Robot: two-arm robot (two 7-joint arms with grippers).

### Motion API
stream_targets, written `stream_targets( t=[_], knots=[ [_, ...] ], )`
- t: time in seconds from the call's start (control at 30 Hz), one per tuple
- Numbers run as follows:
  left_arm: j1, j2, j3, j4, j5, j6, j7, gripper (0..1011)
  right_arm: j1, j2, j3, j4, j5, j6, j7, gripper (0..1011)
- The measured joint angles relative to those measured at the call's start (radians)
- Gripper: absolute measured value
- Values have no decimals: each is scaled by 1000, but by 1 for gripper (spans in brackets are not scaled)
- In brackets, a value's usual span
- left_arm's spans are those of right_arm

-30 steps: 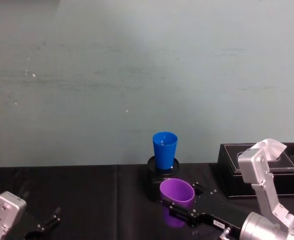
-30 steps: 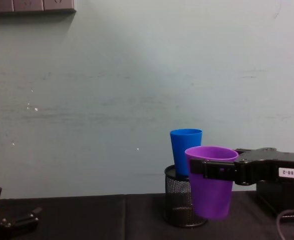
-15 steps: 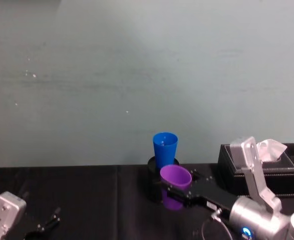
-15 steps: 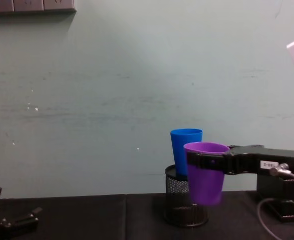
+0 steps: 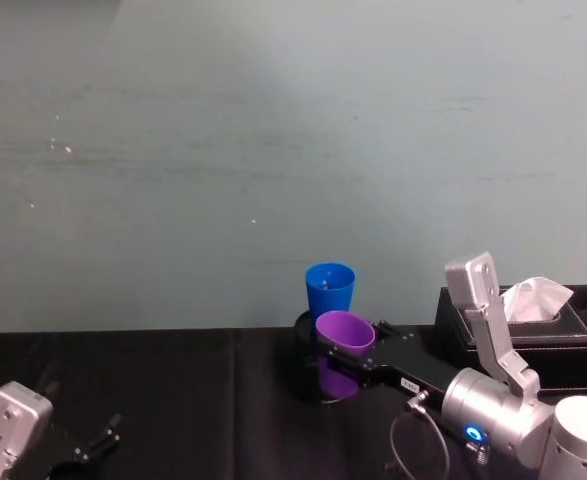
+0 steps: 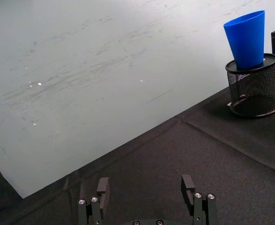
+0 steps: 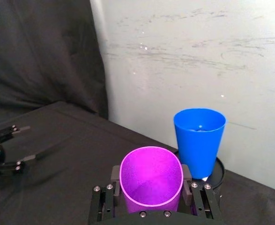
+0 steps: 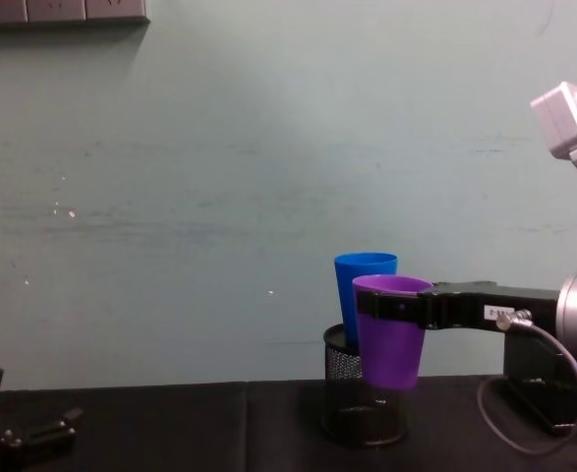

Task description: Pick up one cup with a gripper and tap it against the other cup.

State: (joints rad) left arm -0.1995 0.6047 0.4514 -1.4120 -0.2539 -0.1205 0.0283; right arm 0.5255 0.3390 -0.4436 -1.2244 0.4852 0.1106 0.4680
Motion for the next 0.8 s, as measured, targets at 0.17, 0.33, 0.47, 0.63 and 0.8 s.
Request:
stream_targets(
  t=[0.17,0.33,0.47,0.63,0.8],
  knots=[
    [0,0,0,0,0,0,0,1000,24,-14,0,35,-6,-6,4,735],
    [0,0,0,0,0,0,0,1000,50,-29,-3,69,-16,-9,10,735],
    [0,0,0,0,0,0,0,1000,64,-36,-5,87,-24,-10,11,735],
    [0,0,0,0,0,0,0,1000,80,-46,-7,110,-37,-10,11,735],
    [0,0,0,0,0,0,0,1000,94,-54,-5,130,-45,-14,11,735]
  ],
)
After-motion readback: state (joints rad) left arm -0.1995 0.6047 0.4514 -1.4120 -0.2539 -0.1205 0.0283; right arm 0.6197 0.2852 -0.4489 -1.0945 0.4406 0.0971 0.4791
